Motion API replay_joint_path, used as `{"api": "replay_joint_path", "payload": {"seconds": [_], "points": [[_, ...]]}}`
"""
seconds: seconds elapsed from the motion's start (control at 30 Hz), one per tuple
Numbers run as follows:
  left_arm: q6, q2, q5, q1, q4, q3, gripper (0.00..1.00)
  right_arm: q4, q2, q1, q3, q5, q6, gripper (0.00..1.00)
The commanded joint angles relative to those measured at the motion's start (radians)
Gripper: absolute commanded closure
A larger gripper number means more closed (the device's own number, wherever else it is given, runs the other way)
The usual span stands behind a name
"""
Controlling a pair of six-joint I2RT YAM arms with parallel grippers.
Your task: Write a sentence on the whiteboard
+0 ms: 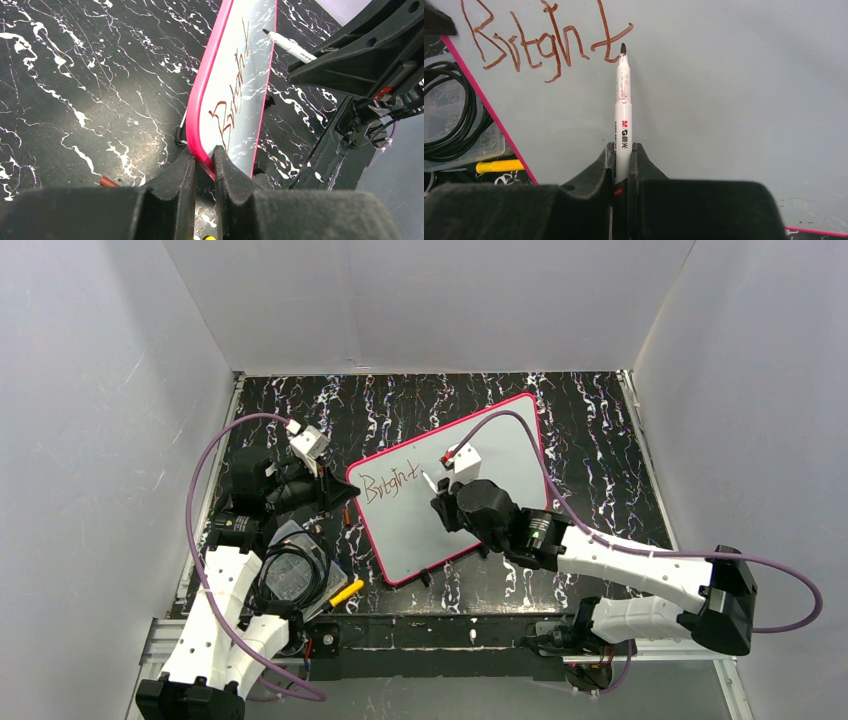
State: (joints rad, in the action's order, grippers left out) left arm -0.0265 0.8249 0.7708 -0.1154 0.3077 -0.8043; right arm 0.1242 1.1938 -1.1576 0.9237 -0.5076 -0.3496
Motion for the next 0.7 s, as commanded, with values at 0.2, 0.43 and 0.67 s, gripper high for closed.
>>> {"api": "replay_joint_path", "payload": {"seconds": [0.2,0.43,0.67], "points": [[-0.085,-0.004,-0.021,-0.009,0.042,0.013,1.0,-0.047,0.002,0.004,0.003,-0.019,0.04,0.99],[-0.085,-0.003,-0.021,-0.009,0.042,0.013,1.0,-0.041,0.033,0.005,0.017,-0.035,0.047,0.99],[-0.085,-0.004,-0.022,-0.009,0.042,0.013,1.0,0.002,0.033,0.007,0.014,-0.074,0.021,0.99]]}}
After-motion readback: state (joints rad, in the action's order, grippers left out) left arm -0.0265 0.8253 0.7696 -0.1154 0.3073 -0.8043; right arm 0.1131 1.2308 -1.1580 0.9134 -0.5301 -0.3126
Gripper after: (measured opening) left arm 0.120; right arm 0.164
